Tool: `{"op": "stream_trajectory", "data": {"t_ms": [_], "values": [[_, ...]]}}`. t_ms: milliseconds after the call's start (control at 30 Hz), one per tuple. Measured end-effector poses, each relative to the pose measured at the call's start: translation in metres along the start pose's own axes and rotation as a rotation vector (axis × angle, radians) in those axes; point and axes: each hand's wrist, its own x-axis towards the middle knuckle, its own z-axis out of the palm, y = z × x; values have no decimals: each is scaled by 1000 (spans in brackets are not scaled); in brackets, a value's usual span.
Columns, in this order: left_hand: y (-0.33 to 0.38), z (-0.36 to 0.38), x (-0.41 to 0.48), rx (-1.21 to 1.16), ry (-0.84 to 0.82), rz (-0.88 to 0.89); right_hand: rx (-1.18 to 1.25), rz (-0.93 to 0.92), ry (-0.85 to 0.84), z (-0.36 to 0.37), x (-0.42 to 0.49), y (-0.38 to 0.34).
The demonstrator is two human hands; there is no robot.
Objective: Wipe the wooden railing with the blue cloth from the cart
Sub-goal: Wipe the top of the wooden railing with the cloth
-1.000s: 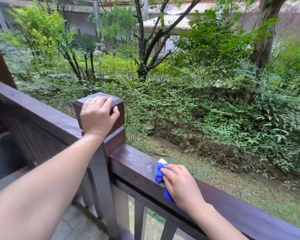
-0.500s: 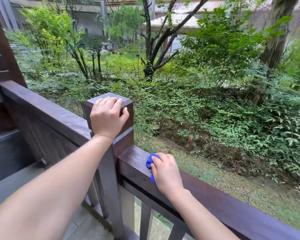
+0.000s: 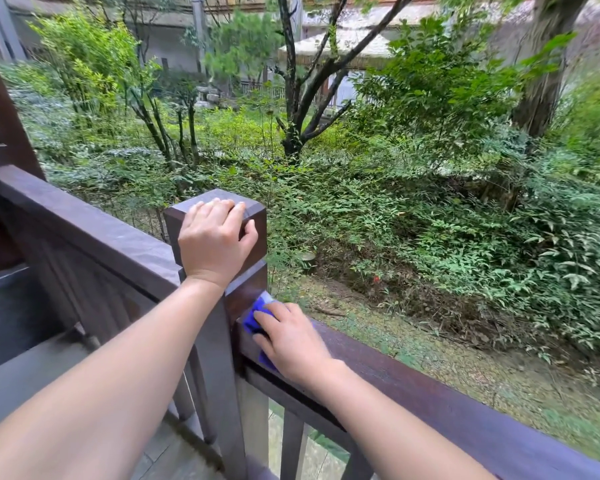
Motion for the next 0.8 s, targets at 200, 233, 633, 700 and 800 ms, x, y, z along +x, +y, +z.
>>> {"op": "stream_trajectory", "data": {"t_ms": [200,233,633,700,800], "values": [[2,-3,2,-10,-15,-21,82,385,145,-44,-22,37],[2,-3,2,-15,-19,-21,219,460,154,-49,-17,37],[0,-1,0,-10,-30,-23,7,251,295,-8,-7,8],[-1,1,-1,-18,-25,-16,11,-8,213,-2,-24,14],[-1,2,0,-13,-21,-30,17,14,94,-15,-22,42]]}}
